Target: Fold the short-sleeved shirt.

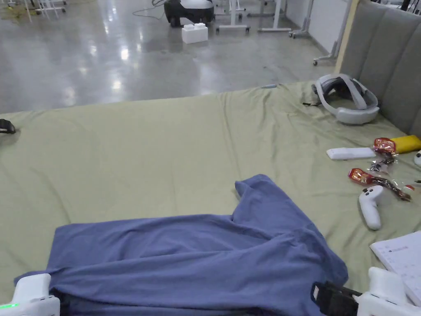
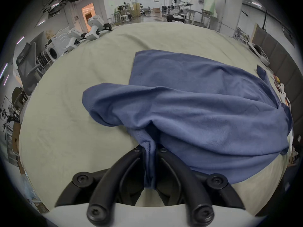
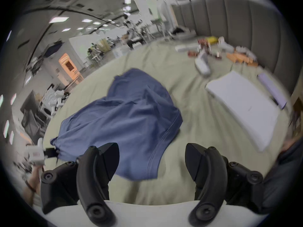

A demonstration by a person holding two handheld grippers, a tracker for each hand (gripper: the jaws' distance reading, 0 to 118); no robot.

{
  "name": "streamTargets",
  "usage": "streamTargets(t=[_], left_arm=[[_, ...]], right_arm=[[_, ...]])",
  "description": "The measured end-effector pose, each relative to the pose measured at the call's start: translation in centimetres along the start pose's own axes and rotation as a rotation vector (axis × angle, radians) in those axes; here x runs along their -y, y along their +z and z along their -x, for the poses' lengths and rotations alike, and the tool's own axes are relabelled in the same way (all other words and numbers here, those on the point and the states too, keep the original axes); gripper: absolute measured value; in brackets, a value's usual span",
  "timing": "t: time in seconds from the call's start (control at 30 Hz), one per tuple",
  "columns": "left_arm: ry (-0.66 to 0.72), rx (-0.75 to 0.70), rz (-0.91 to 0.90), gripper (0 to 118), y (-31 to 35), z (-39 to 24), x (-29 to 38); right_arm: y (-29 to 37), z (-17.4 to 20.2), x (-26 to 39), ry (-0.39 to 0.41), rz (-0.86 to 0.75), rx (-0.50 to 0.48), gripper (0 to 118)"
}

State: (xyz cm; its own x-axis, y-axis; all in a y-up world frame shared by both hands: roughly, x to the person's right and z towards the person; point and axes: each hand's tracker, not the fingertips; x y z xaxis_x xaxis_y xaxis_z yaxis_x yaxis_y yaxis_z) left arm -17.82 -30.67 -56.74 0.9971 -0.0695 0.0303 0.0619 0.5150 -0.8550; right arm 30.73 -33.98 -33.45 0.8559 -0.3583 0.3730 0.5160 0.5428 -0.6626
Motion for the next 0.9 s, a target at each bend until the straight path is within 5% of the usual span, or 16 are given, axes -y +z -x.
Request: streamTargets(t=[0.1,0.17,0.23,0.3,0.43,0.57,0.9], left_arm=[[0.007,0.007,-0.010,14,0.1,0.3,0.2],[0.013,0.014,-0.013,14,0.2,0.4,0.3],[0.007,0.016,-0.009,14,0.1,0.5,0.1],[0.029,0.045,0.005,12,0.5,1.3,-0.3],[0.190,0.162,-0.161,10,8.2,5.8,0.7],[0.153,0.158,-0.189,10,14.0,6.6,2.9],[0.159,0.190,-0.089,10,19.5,7.7,15.6]], right_arm=[[-4.6,0.5,0.9,-0.014,0.094,0.062,90],[-4.4,3.1,1.9,0.222,0.035,0.192,84],[-3.0,5.3,2.9,0.417,-0.044,0.247,29],[-2.9,6.1,3.1,0.513,-0.016,0.294,13],[-0.3,5.3,1.6,0.436,-0.043,0.271,7],[3.7,6.1,2.1,0.527,-0.119,0.323,6],[11.2,3.3,9.1,0.542,-0.037,0.287,6]])
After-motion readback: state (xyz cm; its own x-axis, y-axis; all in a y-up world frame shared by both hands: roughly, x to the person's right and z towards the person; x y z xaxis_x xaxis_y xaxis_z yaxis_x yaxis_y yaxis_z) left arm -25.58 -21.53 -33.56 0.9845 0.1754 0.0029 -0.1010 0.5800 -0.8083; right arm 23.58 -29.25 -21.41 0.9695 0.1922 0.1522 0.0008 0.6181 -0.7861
